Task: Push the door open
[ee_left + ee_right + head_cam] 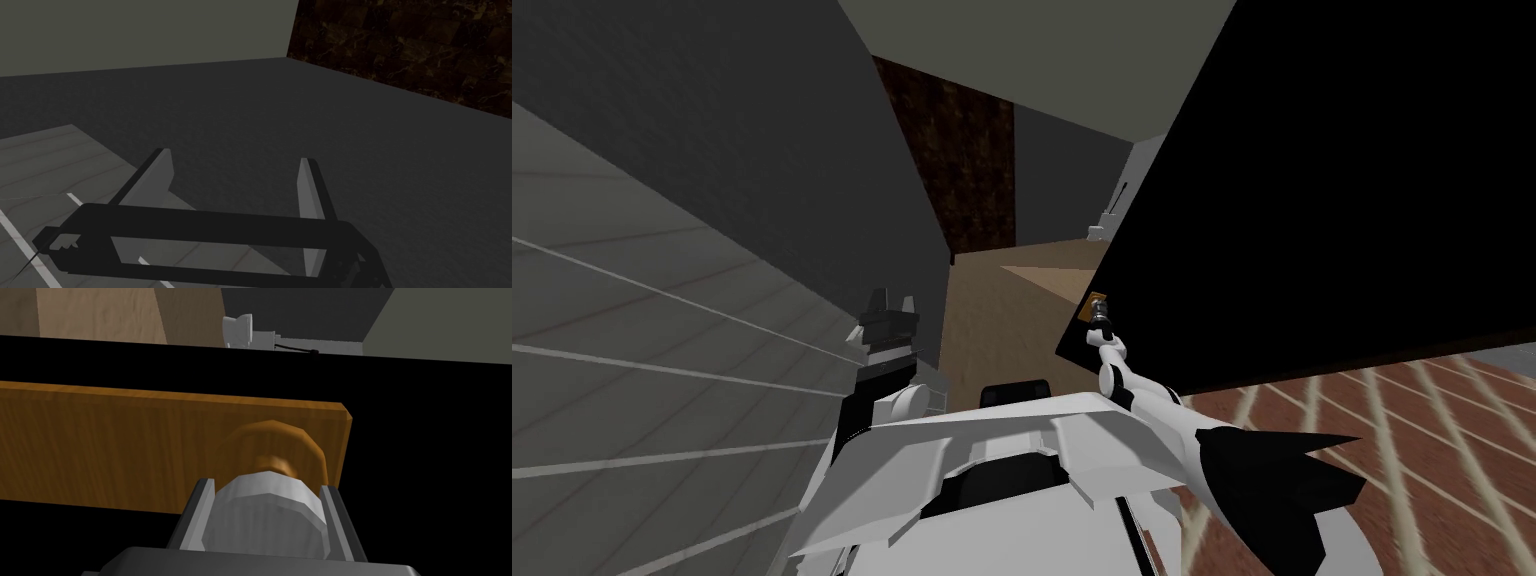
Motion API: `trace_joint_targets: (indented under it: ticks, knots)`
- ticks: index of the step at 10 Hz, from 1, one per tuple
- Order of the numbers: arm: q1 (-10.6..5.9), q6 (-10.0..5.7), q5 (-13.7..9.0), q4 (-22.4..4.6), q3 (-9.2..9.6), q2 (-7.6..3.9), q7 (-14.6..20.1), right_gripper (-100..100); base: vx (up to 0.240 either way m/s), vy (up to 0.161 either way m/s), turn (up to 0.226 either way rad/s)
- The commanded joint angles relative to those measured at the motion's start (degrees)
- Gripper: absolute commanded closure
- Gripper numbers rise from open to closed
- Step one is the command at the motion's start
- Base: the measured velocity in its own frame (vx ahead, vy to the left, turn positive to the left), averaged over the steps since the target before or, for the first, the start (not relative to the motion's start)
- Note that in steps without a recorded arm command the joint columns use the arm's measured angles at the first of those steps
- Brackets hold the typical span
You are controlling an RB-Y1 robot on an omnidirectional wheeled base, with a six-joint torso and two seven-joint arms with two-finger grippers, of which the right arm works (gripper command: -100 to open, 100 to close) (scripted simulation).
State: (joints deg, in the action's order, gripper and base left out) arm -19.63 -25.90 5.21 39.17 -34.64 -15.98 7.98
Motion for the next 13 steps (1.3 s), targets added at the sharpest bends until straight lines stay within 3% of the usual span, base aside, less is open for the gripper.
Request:
trace_joint_targets:
  ticks: [1, 13]
  knots:
    - [0.07, -0.55, -0.3, -0.9, -1.66, -0.95, -0.7, 100, 0.152, 0.019, -0.042]
    - [1.48, -0.45, -1.5, -1.0, -7.41, -2.55, -2.3, 100, 0.167, 0.04, -0.053]
